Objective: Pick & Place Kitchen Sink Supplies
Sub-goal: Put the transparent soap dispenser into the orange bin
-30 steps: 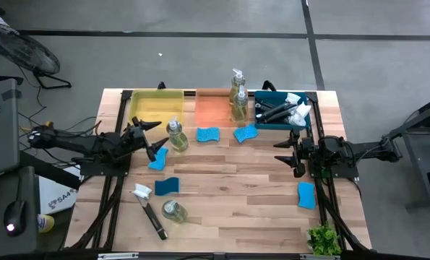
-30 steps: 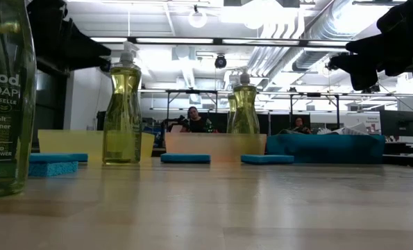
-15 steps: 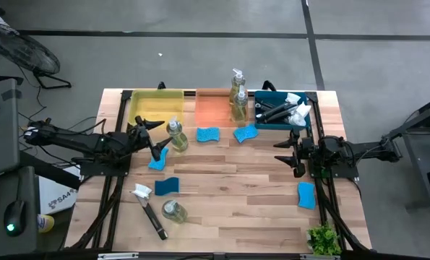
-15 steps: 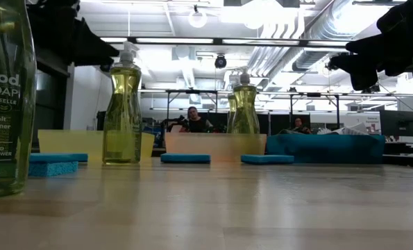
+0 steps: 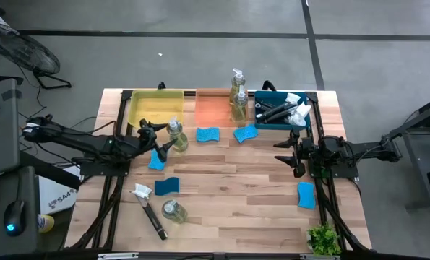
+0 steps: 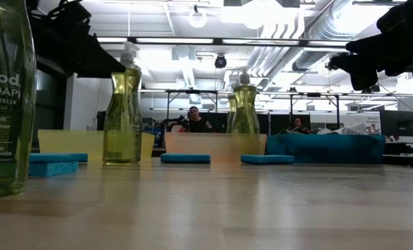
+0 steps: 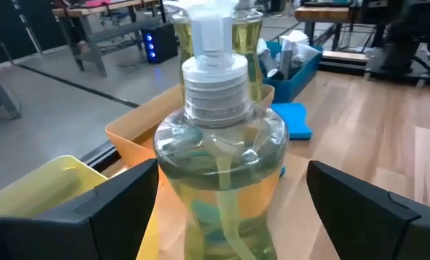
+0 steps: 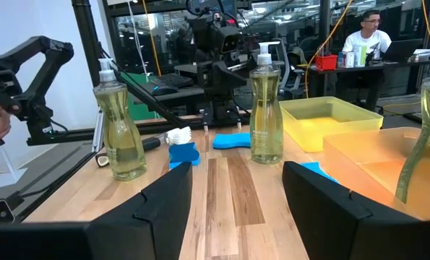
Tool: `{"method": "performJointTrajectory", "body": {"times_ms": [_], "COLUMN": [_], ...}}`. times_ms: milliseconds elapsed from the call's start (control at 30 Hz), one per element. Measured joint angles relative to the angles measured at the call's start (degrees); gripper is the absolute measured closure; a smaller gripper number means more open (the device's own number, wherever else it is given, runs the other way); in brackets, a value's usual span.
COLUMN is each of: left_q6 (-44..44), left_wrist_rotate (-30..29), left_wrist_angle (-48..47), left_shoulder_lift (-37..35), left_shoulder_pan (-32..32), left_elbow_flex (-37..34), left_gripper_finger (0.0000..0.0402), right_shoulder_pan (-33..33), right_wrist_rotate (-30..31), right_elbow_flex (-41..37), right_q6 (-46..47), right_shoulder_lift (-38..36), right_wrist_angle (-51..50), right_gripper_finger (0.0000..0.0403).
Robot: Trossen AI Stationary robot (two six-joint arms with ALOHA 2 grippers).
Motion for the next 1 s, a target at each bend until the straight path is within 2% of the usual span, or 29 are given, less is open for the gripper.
{"method": "performJointTrajectory", "body": {"times_ms": [667,1000], "left_q6": [-1.1,0.2], "left_wrist_rotate": [-7.4,-6.4], "left_wrist_angle": [19.7,23.6], "left_shoulder_lift": [15.5,17.6], "left_shoulder_pan": [0.0,0.0], "left_elbow_flex": [0.0,0.9], "left_gripper_finger": [0.0046,0.0046], "right_shoulder_pan": [0.0,0.0], "right_wrist_rotate": [0.0,0.0], "right_elbow_flex": [0.0,0.0], "right_q6": [0.0,0.0], "right_shoulder_lift": [0.0,0.0], "right_wrist_angle": [0.0,0.0], "right_gripper_finger": [0.0192,0.0192]}}
